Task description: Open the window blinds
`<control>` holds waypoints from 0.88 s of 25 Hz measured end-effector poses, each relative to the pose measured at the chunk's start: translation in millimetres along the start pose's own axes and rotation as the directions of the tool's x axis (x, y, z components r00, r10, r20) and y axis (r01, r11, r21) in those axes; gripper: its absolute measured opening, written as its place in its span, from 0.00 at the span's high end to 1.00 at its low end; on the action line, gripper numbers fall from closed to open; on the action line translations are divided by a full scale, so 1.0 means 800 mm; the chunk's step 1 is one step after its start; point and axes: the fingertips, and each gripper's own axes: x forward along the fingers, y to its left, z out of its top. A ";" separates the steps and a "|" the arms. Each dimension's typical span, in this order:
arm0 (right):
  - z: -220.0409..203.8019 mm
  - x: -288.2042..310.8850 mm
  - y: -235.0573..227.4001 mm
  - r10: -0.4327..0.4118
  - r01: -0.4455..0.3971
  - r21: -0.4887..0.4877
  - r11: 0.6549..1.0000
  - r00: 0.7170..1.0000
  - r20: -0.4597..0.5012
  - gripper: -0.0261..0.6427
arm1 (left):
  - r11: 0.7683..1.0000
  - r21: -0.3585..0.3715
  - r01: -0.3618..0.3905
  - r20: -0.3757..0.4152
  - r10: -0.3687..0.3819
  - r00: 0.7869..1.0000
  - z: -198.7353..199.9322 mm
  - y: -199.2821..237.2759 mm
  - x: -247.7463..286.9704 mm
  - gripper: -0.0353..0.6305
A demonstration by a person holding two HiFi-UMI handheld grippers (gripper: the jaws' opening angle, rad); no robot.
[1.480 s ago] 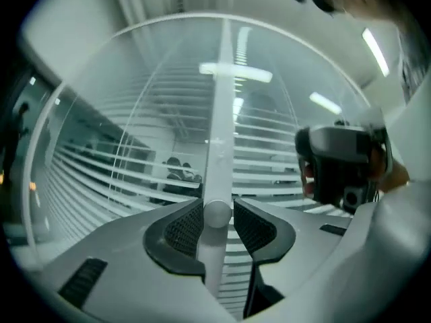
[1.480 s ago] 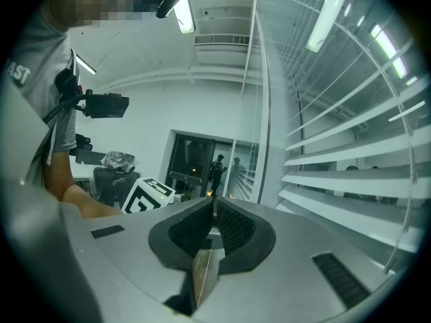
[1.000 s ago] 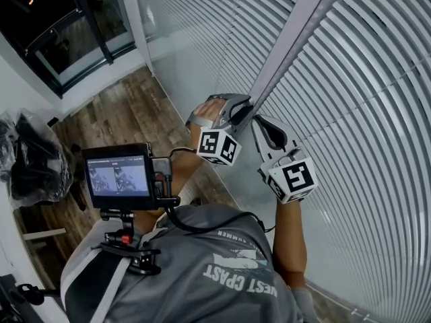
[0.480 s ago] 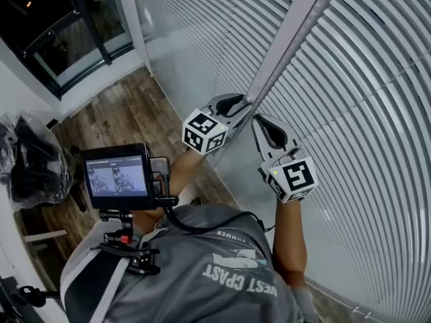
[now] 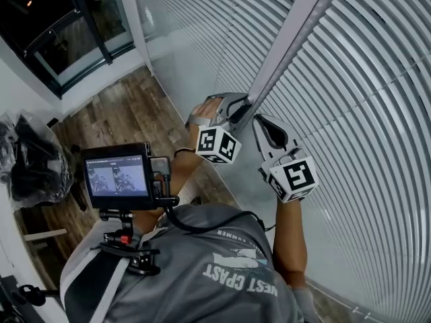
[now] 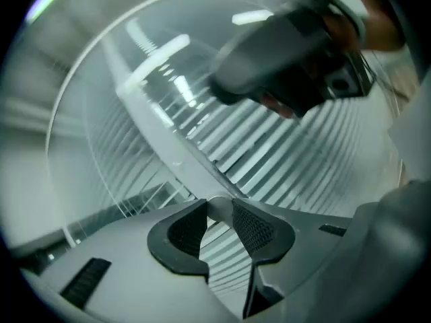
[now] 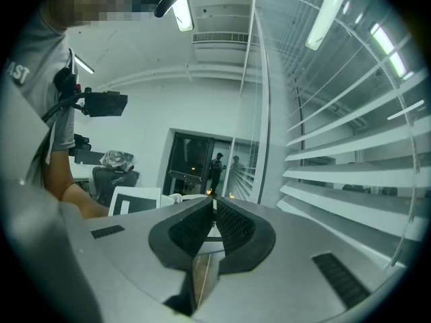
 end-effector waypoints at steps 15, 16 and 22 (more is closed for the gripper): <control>-0.006 -0.002 0.001 0.001 -0.001 0.001 1.000 1.000 -0.013 0.96 | 0.855 -0.487 0.175 0.159 -0.110 0.981 -0.003 0.001 -0.002 0.76; -0.007 -0.001 0.002 0.004 -0.004 0.001 1.000 1.000 -0.015 0.96 | 0.867 -0.470 0.166 0.149 -0.108 0.983 -0.003 0.000 -0.001 0.76; -0.008 0.004 0.006 0.022 -0.022 -0.008 1.000 1.000 -0.016 0.96 | 0.884 -0.445 0.147 0.136 -0.095 0.986 -0.004 0.002 0.005 0.76</control>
